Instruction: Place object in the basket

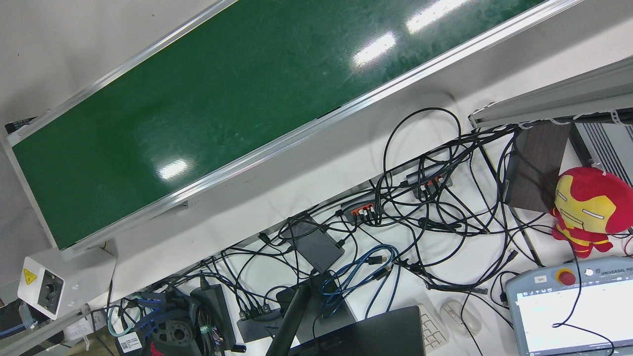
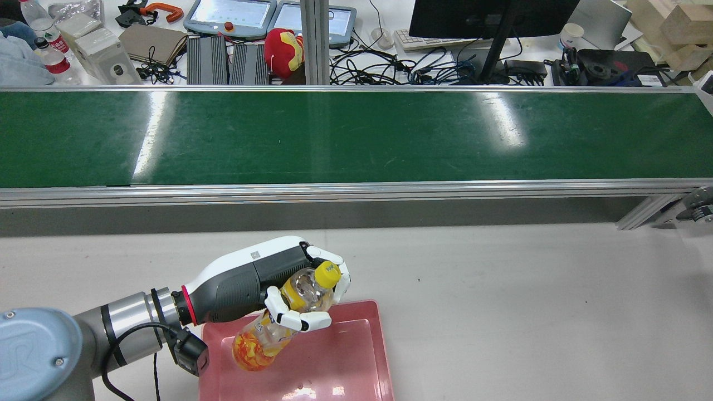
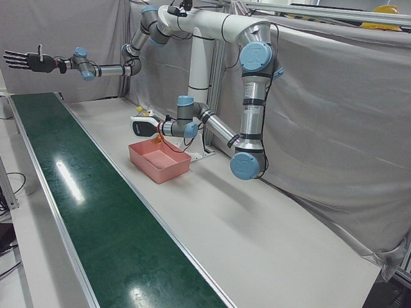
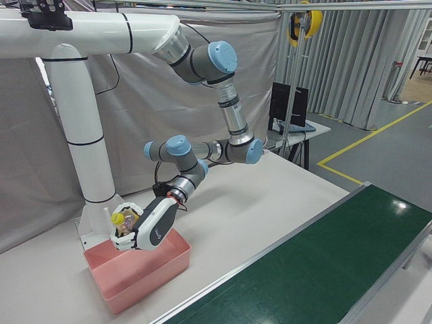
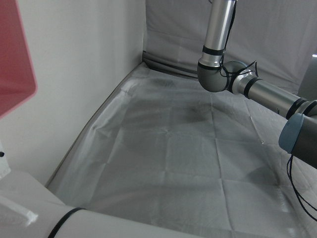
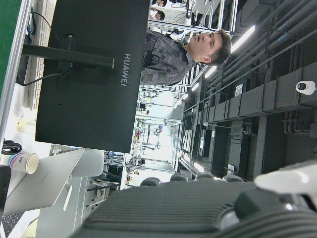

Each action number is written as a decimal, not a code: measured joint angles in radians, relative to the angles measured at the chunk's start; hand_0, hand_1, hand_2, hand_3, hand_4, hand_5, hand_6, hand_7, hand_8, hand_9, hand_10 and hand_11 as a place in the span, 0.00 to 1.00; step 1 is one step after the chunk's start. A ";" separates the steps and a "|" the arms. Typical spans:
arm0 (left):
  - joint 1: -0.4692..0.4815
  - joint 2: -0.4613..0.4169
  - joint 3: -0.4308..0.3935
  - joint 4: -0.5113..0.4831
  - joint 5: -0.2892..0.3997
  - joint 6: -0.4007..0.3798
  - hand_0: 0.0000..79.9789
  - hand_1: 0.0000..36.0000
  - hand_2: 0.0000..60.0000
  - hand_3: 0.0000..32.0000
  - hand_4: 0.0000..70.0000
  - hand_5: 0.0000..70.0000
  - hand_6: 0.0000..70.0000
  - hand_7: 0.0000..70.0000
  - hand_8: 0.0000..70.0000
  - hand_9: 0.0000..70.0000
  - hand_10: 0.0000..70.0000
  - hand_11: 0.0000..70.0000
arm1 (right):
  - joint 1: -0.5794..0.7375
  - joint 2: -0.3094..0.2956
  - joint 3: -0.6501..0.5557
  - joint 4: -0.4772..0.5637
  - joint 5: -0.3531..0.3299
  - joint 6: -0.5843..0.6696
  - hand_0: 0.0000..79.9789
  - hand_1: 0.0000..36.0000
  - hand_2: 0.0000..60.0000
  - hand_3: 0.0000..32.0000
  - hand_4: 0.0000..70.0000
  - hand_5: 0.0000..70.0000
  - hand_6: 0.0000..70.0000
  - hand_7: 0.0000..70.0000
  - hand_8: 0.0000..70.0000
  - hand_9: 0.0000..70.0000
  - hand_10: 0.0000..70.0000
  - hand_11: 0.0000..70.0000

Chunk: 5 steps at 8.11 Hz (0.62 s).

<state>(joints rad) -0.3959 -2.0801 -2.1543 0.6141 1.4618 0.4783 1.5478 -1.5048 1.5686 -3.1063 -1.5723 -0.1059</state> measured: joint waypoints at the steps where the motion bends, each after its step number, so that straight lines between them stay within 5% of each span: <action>1: 0.062 0.000 0.006 0.002 -0.036 0.018 0.61 0.29 0.63 0.00 0.66 1.00 0.79 0.82 0.91 1.00 0.82 1.00 | 0.000 0.000 0.000 0.000 0.000 0.000 0.00 0.00 0.00 0.00 0.00 0.00 0.00 0.00 0.00 0.00 0.00 0.00; 2: 0.107 0.000 0.022 0.003 -0.070 0.035 0.62 0.19 0.15 0.00 0.58 0.94 0.63 0.65 0.76 0.98 0.69 0.97 | 0.000 0.000 -0.001 0.000 0.000 0.000 0.00 0.00 0.00 0.00 0.00 0.00 0.00 0.00 0.00 0.00 0.00 0.00; 3: 0.127 0.001 0.043 0.012 -0.090 0.050 0.62 0.12 0.00 0.00 0.45 0.62 0.33 0.41 0.53 0.69 0.50 0.71 | -0.001 0.000 -0.001 0.000 0.000 0.000 0.00 0.00 0.00 0.00 0.00 0.00 0.00 0.00 0.00 0.00 0.00 0.00; 5: 0.136 0.003 0.064 0.040 -0.102 0.074 0.62 0.09 0.00 0.00 0.15 0.48 0.08 0.17 0.21 0.30 0.29 0.44 | -0.001 0.000 -0.002 0.000 0.000 0.000 0.00 0.00 0.00 0.00 0.00 0.00 0.00 0.00 0.00 0.00 0.00 0.00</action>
<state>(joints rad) -0.2594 -2.0770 -2.0907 0.6538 1.3602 0.5519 1.5464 -1.5048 1.5671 -3.1063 -1.5723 -0.1058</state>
